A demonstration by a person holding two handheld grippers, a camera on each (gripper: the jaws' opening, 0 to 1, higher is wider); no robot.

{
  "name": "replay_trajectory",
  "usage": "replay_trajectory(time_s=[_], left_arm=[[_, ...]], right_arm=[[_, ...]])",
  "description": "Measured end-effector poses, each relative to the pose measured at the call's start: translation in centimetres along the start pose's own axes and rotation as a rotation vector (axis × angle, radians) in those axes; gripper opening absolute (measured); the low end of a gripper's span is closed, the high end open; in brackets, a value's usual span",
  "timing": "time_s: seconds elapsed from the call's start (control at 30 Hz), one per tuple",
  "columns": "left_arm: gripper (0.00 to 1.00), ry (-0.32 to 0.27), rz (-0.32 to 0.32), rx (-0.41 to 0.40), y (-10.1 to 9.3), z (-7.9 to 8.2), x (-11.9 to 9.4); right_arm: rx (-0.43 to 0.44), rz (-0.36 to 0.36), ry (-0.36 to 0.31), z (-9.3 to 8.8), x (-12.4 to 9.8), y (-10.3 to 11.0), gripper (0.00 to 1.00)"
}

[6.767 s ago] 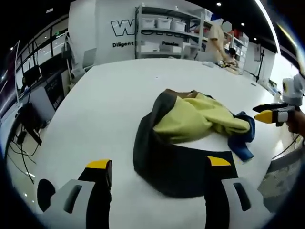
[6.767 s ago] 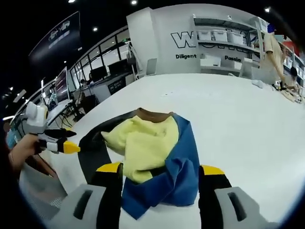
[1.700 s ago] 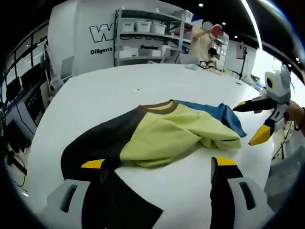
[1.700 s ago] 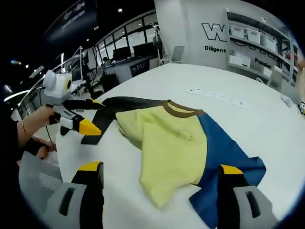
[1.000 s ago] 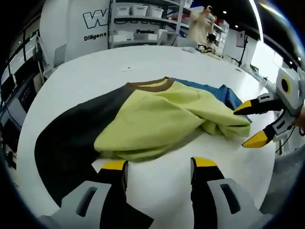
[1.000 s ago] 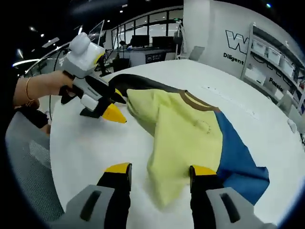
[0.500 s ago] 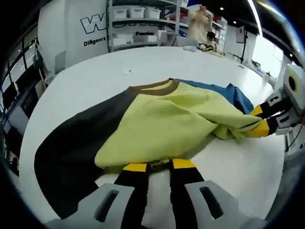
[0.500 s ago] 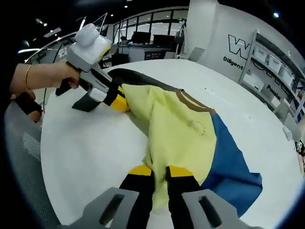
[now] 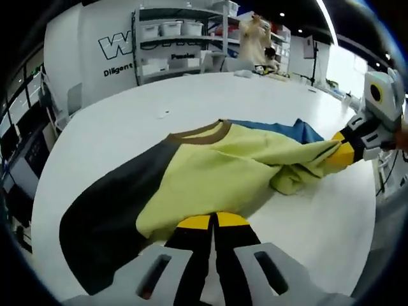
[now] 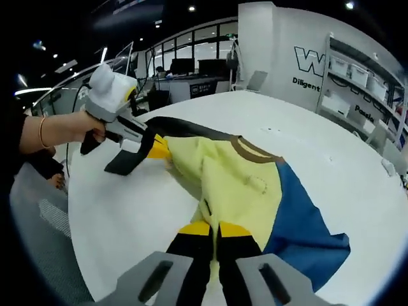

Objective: Fold the garment on the visible template until the final outline fits inside the template.

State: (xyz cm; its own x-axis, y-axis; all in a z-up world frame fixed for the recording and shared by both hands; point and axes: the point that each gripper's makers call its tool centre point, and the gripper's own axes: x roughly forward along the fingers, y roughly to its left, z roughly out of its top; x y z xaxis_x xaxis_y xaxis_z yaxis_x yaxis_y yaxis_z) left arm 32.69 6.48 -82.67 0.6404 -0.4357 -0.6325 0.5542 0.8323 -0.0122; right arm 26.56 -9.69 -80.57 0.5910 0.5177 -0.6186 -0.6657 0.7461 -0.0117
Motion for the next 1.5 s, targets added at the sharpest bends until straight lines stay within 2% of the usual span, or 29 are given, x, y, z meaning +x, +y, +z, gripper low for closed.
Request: replay_trajectory(time_s=[0.17,0.33,0.47,0.63,0.7,0.87,0.93,1.13,1.2,1.3,1.5], left_arm=[[0.06,-0.061,0.008,-0.012,0.7,1.9,-0.8],[0.06,-0.086,0.017,0.007,1.4,3.8,-0.6],[0.06,-0.093,0.019,0.006,1.4,4.4,-0.2],[0.06,-0.090,-0.008,-0.013,0.1,4.0,-0.3],[0.06,-0.095,-0.044,0.033,-0.8,3.9,-0.2],[0.06,-0.088,-0.106,0.076,-2.6,3.4,0.4],[0.09,-0.065,-0.124,0.150,-3.4,2.7,1.1],[0.33,-0.057,-0.136,0.222,-4.6,1.8,2.0],[0.32,-0.052,-0.125,0.309,-4.6,1.4,2.2],[0.29,-0.064,-0.088,0.378,-4.2,1.2,2.4],[0.24,-0.032,-0.072,0.433,-3.7,0.3,3.5]], right_arm=[[-0.010,0.012,-0.042,1.9,-0.4,-1.4,0.00],[-0.048,-0.048,-0.085,4.1,-0.5,-4.6,0.00],[0.037,-0.074,-0.121,5.2,0.3,-7.1,0.00],[0.085,-0.107,-0.103,5.0,1.6,-9.5,0.00],[0.097,-0.123,-0.089,4.6,2.3,-10.5,0.00],[0.136,-0.131,-0.079,4.1,3.3,-11.3,0.00],[0.148,-0.135,-0.068,3.8,3.7,-11.5,0.00],[0.157,-0.161,-0.048,3.0,4.5,-12.2,0.00],[0.148,-0.177,-0.029,2.5,5.2,-12.6,0.00],[0.109,-0.193,-0.019,2.1,5.7,-12.5,0.00],[0.105,-0.178,0.006,1.4,6.4,-12.3,0.00]])
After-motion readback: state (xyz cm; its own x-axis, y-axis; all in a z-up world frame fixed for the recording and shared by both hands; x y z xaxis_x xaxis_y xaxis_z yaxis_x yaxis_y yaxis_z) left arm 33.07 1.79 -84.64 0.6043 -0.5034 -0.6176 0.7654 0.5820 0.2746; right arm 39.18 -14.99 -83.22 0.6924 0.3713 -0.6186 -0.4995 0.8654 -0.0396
